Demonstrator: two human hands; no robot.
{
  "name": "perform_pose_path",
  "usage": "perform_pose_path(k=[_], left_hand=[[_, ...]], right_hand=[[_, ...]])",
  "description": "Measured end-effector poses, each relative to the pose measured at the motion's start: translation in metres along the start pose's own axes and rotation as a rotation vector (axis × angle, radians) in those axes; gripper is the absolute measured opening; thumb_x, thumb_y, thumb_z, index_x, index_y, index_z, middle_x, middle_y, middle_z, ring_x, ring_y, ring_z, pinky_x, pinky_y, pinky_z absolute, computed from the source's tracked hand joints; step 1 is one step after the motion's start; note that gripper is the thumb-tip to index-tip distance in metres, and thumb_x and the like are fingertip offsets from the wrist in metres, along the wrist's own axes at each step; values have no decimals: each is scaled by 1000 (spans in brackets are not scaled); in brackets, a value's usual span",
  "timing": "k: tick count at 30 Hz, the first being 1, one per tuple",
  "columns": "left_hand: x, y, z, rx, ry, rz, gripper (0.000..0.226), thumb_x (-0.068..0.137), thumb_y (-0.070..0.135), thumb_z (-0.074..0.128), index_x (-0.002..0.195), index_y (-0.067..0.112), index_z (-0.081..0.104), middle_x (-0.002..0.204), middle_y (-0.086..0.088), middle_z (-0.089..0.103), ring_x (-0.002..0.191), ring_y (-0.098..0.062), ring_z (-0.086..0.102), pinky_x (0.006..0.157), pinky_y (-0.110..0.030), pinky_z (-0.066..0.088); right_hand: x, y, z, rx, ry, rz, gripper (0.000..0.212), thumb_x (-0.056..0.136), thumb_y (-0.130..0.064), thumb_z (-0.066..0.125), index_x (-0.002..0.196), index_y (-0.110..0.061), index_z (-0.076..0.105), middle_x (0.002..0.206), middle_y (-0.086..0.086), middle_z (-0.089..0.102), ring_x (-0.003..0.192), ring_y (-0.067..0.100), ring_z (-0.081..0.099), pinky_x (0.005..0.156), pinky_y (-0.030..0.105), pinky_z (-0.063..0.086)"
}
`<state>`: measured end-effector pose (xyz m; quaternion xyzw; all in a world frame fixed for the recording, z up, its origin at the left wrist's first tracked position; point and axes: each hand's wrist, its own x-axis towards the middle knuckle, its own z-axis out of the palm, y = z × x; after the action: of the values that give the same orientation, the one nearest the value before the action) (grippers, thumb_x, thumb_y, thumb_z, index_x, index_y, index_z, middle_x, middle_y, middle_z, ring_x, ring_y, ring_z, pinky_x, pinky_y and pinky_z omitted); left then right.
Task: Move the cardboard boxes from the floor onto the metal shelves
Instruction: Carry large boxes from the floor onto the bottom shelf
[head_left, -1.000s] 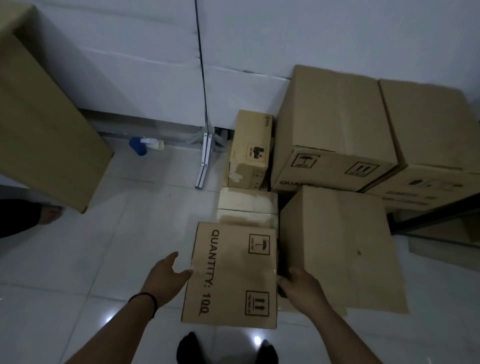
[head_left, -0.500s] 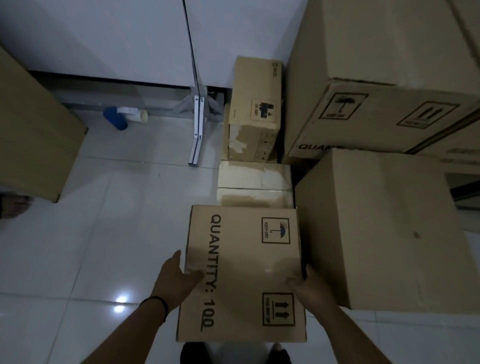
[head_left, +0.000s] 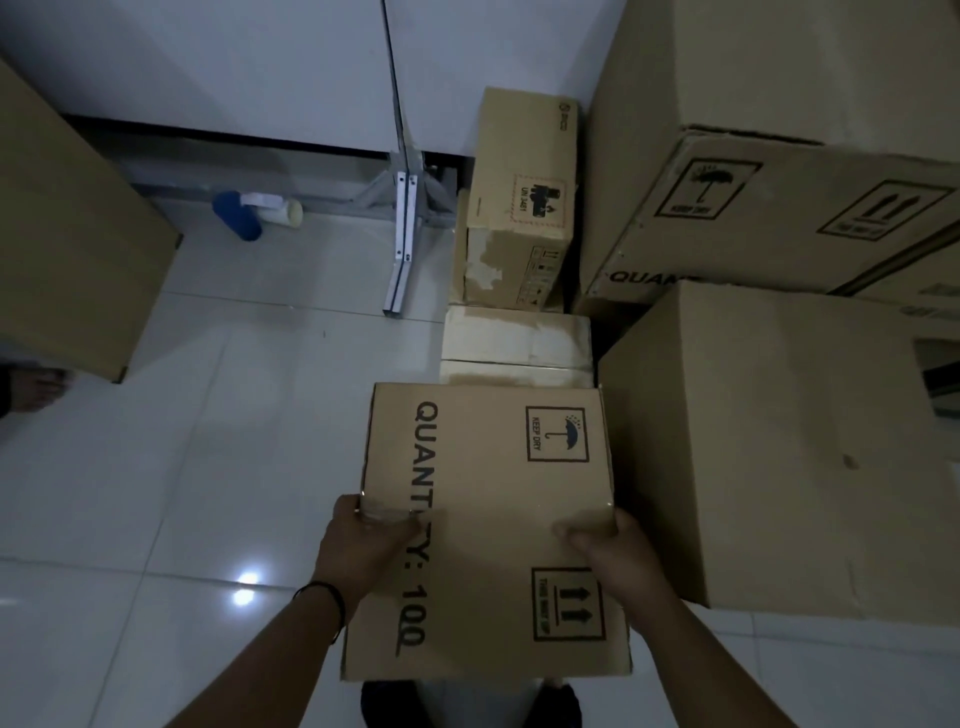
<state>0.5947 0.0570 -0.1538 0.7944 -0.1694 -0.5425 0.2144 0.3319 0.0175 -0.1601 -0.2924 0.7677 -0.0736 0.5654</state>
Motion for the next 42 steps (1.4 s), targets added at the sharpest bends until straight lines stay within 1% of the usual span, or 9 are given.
perform_pose_path(k=[6, 9, 13, 15, 18, 25, 31, 36, 42], left_hand=[[-70, 48, -30, -60, 57, 89, 53, 74, 26, 82, 109, 18, 43, 92, 4, 56, 78, -8, 53, 58, -23, 42], [-119, 82, -56, -74, 90, 120, 61, 70, 32, 84, 113, 17, 42, 102, -4, 60, 84, -14, 57, 63, -27, 46], [-177, 126, -85, -75, 119, 238, 84, 66, 39, 86, 133, 21, 38, 112, 1, 59, 98, -22, 62, 79, -34, 52], [-206, 152, -96, -80, 109, 348, 74, 64, 38, 86, 128, 19, 53, 109, 7, 65, 92, -15, 66, 72, -27, 54], [-239, 184, -111, -122, 49, 426, 59, 61, 37, 88, 112, 22, 62, 98, 4, 71, 83, -13, 69, 67, -27, 55], [-296, 230, -134, -200, 3, 588, 72, 53, 41, 91, 111, 25, 54, 102, 3, 69, 87, -17, 69, 71, -35, 57], [-328, 261, -121, -286, -117, 731, 75, 47, 44, 91, 113, 32, 57, 104, 6, 71, 91, -19, 70, 81, -46, 57], [-336, 268, -89, -361, -234, 817, 66, 62, 28, 90, 120, 26, 58, 106, 5, 72, 95, -16, 70, 86, -44, 56], [-335, 257, -28, -432, -339, 752, 91, 55, 40, 92, 130, 23, 43, 122, 1, 63, 106, -19, 64, 95, -43, 51]], right_hand=[[-72, -42, -28, 0, 16, -128, 56, 78, -28, 77, 128, -22, 51, 110, -4, 61, 103, 18, 56, 87, 31, 46], [-122, -64, -50, 12, 22, -200, 38, 81, -21, 75, 111, -26, 53, 94, -15, 59, 88, 6, 56, 81, 26, 43], [-181, -98, -79, 32, 41, -308, 55, 73, -34, 79, 123, -24, 58, 113, -7, 66, 102, 13, 62, 93, 33, 50], [-210, -118, -95, 57, 41, -360, 54, 73, -35, 80, 121, -24, 58, 112, -8, 66, 102, 12, 63, 95, 33, 50], [-251, -144, -114, 87, 72, -444, 43, 75, -31, 80, 112, -25, 59, 107, -8, 66, 98, 12, 63, 90, 31, 50], [-340, -201, -151, 121, 247, -669, 31, 75, -28, 81, 91, -35, 56, 92, -17, 62, 80, -5, 55, 62, 17, 44], [-393, -230, -192, 41, 452, -682, 46, 71, -40, 81, 105, -28, 52, 99, -8, 57, 91, 14, 55, 78, 31, 48], [-421, -228, -224, -19, 577, -653, 58, 70, -45, 80, 117, -22, 56, 108, -3, 62, 96, 17, 58, 78, 33, 50], [-437, -212, -255, -173, 724, -605, 53, 73, -47, 77, 114, -24, 53, 102, -6, 59, 89, 13, 56, 66, 30, 45]])
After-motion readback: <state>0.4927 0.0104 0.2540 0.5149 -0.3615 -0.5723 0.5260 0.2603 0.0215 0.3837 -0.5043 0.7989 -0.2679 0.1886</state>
